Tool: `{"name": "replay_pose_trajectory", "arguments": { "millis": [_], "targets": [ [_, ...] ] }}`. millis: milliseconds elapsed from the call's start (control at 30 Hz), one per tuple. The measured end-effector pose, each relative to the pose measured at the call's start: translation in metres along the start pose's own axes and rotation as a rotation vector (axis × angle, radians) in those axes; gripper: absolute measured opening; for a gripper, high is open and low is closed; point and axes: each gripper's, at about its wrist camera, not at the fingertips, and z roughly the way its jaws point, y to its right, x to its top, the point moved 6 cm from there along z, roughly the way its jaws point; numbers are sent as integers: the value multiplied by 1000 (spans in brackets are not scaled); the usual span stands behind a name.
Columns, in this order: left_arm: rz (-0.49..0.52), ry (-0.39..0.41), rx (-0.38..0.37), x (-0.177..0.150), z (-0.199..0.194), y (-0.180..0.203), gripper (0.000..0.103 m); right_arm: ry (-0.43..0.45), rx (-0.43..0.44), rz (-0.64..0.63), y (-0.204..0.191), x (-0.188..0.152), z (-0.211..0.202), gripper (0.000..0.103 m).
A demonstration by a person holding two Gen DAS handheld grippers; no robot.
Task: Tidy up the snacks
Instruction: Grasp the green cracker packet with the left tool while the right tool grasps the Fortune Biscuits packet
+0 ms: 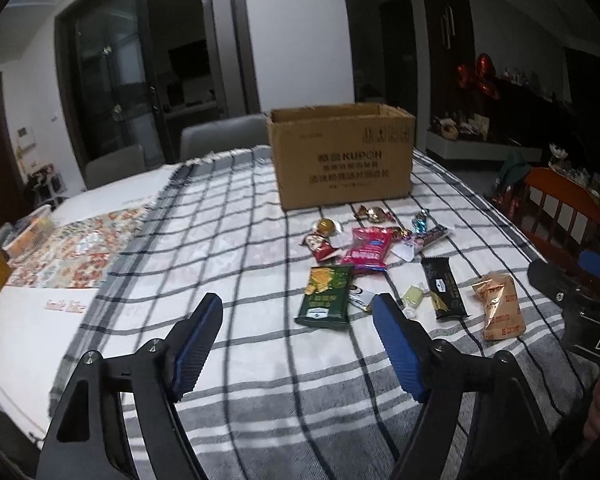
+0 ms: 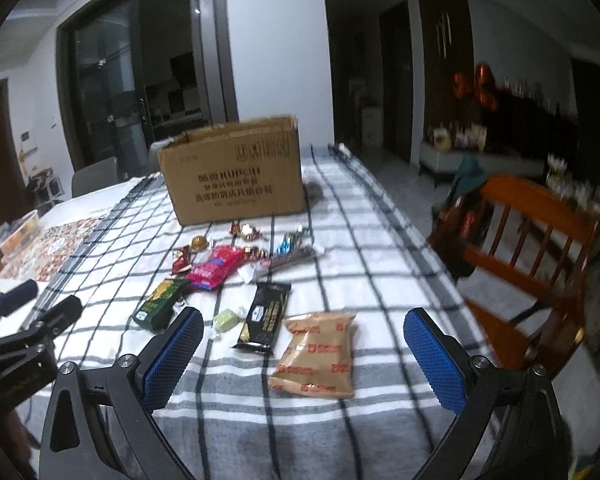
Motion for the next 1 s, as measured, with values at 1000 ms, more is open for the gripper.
{"name": "replay_pose_trajectory", "arguments": {
  "millis": [1000],
  "targets": [
    [-68,-266,-216,-16,145,8,59,-227,-107,-14,3,-30,96,59]
  ]
}}
